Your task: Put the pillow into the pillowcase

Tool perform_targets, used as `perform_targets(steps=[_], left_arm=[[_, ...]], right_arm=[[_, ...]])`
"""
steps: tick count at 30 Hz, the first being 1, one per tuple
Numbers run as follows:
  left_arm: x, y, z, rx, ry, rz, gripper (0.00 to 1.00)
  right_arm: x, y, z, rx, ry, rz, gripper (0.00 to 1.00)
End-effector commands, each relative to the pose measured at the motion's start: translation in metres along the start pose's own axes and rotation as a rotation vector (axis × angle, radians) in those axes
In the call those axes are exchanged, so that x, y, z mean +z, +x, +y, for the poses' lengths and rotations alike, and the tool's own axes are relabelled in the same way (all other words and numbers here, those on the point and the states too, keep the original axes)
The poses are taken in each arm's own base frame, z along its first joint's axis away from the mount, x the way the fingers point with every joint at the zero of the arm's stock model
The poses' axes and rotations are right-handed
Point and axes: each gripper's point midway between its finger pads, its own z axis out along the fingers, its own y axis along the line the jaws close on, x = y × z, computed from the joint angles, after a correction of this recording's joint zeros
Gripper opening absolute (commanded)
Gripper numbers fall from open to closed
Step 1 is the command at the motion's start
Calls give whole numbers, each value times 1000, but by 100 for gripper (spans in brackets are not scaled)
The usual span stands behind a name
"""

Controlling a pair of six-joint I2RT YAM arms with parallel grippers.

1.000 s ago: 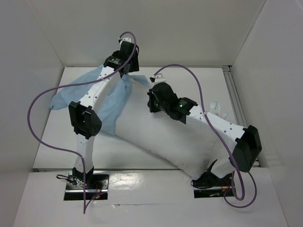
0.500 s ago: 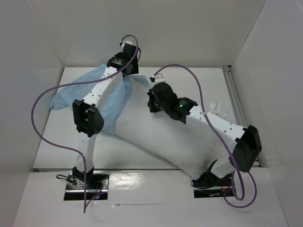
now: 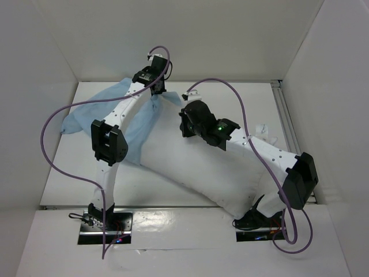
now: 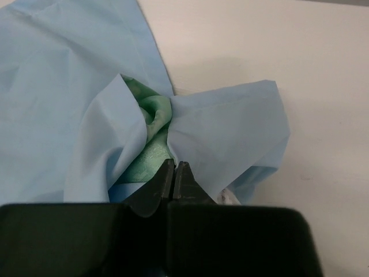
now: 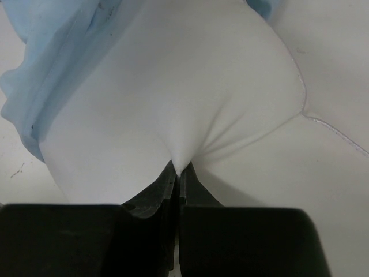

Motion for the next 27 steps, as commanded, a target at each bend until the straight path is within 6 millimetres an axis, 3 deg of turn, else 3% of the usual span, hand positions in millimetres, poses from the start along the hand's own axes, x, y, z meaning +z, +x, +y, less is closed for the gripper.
perform_targets(steps=[1, 6, 11, 14, 15, 20, 21, 23, 27], left_arm=[[0, -2, -3, 5, 29, 0, 0], [-25, -21, -21, 29, 116, -57, 0], [-74, -31, -77, 76, 306, -117, 0], [-96, -14, -104, 101, 392, -73, 0], [-107, -15, -112, 92, 436, -69, 0], [-161, -11, -127, -24, 583, -17, 0], [-160, 0, -126, -39, 583, 21, 0], [-167, 2, -128, -93, 612, 36, 0], [-151, 13, -139, -116, 623, 46, 0]], right_arm=[[-8, -27, 22, 9, -57, -67, 0], [-7, -28, 23, 9, -57, -68, 0], [-6, -37, 27, 15, -68, -92, 0], [-3, -46, 29, 0, -64, -109, 0], [-6, -57, 31, 7, -64, -139, 0], [-12, -79, 30, 0, -49, -218, 0], [-18, -89, 32, 11, -64, -253, 0], [-17, -82, 29, 10, -42, -259, 0], [-17, -72, 18, 56, -14, -286, 0]])
